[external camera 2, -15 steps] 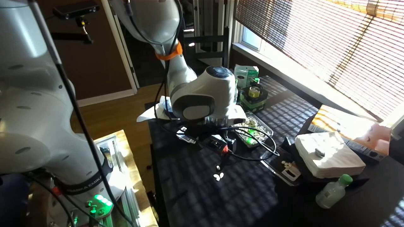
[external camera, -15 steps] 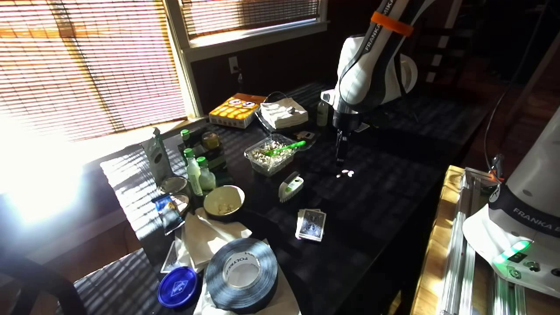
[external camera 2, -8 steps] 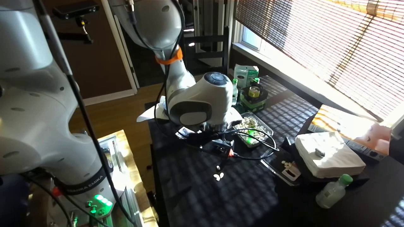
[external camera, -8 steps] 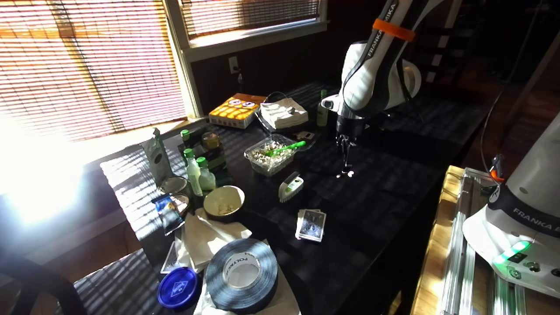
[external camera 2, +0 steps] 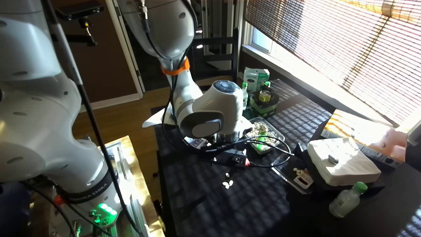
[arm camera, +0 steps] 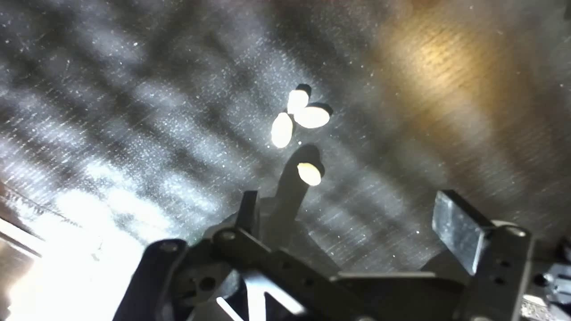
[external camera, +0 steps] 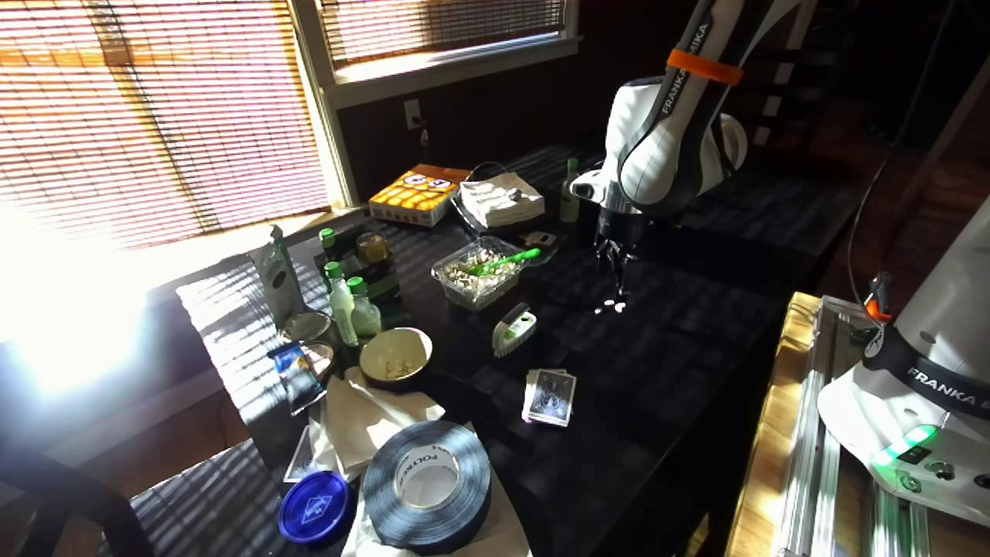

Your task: Pick up the white objects from the black tablecloth and place them inside the white bowl on the left.

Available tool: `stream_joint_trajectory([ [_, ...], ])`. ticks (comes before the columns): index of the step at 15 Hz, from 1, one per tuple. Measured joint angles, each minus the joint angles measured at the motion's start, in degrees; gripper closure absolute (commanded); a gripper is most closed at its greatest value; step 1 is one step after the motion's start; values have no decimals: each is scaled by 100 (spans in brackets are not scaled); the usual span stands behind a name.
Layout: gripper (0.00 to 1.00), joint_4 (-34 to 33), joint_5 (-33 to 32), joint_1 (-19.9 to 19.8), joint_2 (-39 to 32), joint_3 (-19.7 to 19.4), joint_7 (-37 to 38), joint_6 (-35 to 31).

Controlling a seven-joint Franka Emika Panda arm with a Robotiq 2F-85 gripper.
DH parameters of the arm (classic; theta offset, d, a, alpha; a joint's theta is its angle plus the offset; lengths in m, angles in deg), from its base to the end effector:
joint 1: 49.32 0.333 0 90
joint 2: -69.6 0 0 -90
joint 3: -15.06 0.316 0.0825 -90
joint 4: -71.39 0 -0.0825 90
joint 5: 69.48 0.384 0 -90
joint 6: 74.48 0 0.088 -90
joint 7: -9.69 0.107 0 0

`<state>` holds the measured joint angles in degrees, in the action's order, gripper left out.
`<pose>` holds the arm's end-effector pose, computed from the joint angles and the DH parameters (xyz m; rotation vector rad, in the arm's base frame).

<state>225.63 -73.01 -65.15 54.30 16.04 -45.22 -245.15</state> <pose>0.3915 -0.0988 0.1482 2.9027 1.1581 0.0201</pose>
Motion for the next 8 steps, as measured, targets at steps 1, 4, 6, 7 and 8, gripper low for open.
stream_joint_trajectory([
  [1, 2, -33, -153, 25, -91, -71, 0, -47],
  [4, 14, -161, -430, 65, -387, -100, -2, -165],
  [6, 10, -266, -509, 62, -607, -29, -23, -281],
  [7, 12, -325, -548, 59, -709, 3, -34, -315],
  [8, 15, -385, -578, 48, -801, 29, -42, -341],
])
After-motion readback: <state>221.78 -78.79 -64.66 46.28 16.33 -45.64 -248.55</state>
